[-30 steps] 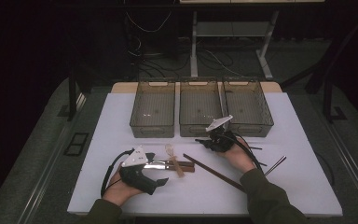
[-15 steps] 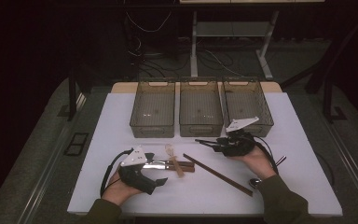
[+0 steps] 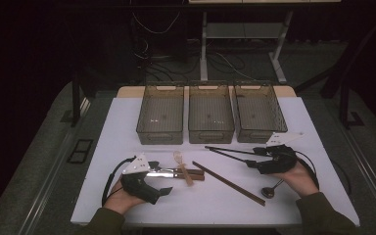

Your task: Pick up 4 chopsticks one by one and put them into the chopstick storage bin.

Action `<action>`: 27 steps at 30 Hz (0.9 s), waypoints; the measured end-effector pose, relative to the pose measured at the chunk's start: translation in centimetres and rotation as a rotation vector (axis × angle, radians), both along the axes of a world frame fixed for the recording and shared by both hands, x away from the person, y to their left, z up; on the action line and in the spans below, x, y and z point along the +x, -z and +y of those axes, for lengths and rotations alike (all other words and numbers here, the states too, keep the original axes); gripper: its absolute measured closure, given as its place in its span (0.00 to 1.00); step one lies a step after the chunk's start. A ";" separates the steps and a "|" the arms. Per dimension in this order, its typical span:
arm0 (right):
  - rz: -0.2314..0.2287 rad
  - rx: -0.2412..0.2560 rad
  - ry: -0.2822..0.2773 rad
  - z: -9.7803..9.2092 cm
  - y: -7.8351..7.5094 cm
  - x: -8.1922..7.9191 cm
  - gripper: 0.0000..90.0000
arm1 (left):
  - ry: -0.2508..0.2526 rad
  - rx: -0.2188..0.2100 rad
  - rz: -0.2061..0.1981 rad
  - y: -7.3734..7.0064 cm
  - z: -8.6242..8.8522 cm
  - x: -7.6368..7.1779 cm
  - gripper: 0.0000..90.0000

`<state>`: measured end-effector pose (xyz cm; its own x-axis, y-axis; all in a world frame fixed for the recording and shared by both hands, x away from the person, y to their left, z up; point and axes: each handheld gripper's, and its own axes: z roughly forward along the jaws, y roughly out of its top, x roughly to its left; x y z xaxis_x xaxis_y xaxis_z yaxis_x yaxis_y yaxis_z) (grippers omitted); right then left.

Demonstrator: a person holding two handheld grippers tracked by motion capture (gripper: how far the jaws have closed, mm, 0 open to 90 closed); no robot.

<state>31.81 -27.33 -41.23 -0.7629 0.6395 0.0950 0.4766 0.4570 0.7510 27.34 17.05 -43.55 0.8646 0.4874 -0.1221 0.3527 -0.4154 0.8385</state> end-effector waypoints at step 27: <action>0.079 -0.045 -0.038 -1.4 2.6 1.3 0.83 | 0.014 0.017 -0.009 0.0 0.1 -0.3 0.00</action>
<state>33.14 -28.74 -43.78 -0.7778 0.6155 0.1273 0.5151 0.5082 0.6903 27.09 17.17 -43.60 0.8724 0.4772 -0.1064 0.3394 -0.4345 0.8343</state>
